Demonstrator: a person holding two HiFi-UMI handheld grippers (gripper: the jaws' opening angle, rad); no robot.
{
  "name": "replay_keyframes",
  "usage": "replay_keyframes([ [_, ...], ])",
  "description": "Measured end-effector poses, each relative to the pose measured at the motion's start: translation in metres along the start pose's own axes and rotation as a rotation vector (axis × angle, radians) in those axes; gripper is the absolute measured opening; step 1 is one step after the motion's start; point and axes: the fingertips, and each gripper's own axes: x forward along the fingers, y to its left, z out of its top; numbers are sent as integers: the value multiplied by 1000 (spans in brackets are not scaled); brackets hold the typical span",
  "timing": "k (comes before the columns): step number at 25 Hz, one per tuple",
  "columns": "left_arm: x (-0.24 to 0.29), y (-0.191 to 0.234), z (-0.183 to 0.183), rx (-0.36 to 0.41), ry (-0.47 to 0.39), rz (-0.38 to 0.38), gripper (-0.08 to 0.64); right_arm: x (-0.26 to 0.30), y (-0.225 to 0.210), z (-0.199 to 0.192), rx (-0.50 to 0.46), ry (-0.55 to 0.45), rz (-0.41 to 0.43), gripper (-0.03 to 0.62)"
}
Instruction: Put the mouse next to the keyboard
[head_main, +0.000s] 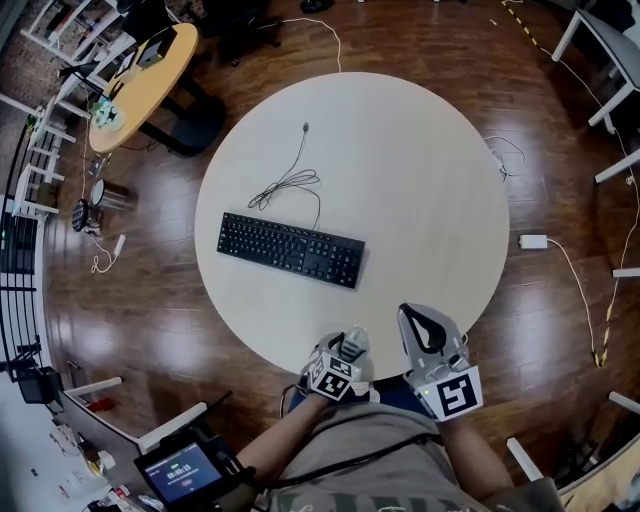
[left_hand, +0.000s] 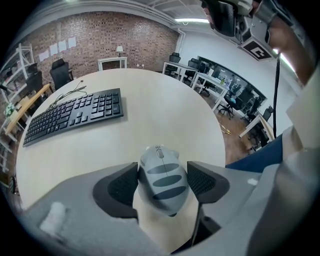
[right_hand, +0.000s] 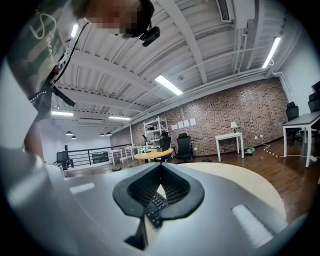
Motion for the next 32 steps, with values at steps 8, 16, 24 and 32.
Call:
replay_keyframes([
  [8, 7, -13, 15, 42, 6, -24, 321, -11, -16, 5, -19, -6, -43, 5],
  [16, 18, -26, 32, 89, 0, -49, 322, -21, -35, 0, -13, 7, -85, 5],
  [24, 20, -31, 36, 107, 11, -55, 324, -27, -37, -1, -1, 15, -77, 5],
  [32, 24, -32, 36, 117, -20, -60, 324, -18, -20, -9, -14, 52, -68, 5],
])
